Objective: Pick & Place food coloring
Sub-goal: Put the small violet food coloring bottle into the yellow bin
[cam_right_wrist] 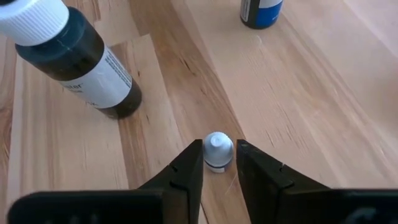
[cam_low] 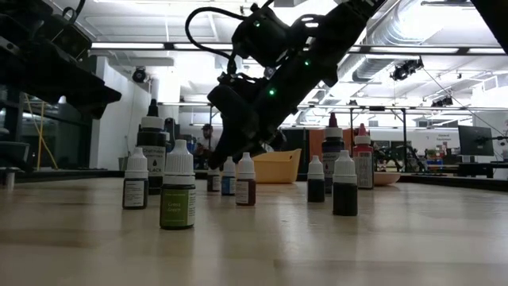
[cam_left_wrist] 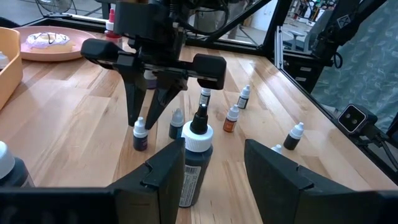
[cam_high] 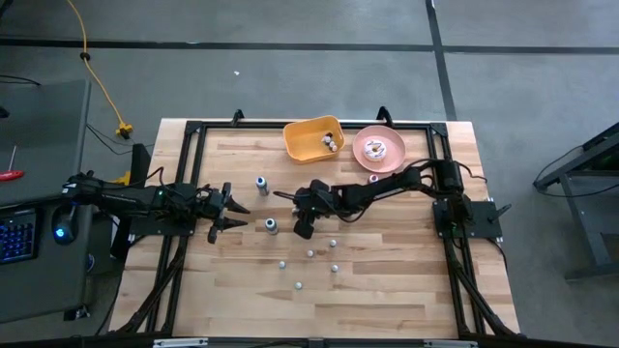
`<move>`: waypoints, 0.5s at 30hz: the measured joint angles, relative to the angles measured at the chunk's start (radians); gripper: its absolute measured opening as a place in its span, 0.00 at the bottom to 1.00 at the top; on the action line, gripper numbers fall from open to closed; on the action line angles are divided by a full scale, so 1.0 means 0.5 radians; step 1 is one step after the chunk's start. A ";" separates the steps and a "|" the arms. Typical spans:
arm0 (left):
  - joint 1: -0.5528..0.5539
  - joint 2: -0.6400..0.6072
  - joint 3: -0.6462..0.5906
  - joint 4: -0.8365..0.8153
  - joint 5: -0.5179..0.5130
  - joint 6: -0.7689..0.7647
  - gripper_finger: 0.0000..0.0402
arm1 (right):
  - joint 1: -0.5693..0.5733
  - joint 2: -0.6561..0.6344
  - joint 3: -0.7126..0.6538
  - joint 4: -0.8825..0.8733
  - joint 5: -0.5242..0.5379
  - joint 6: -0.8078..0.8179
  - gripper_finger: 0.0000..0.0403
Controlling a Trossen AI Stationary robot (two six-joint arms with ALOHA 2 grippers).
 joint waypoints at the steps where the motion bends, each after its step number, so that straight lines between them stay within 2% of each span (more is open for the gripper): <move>1: 0.000 0.000 0.000 0.000 0.000 0.001 0.41 | 0.000 0.000 0.000 0.000 -0.003 0.000 0.20; 8: 0.000 0.000 0.000 0.000 0.000 0.000 0.41 | 0.000 0.000 0.000 0.002 -0.003 -0.001 0.13; 15: 0.001 0.000 0.000 0.000 0.000 0.000 0.41 | 0.000 0.000 0.000 0.002 -0.003 -0.001 0.12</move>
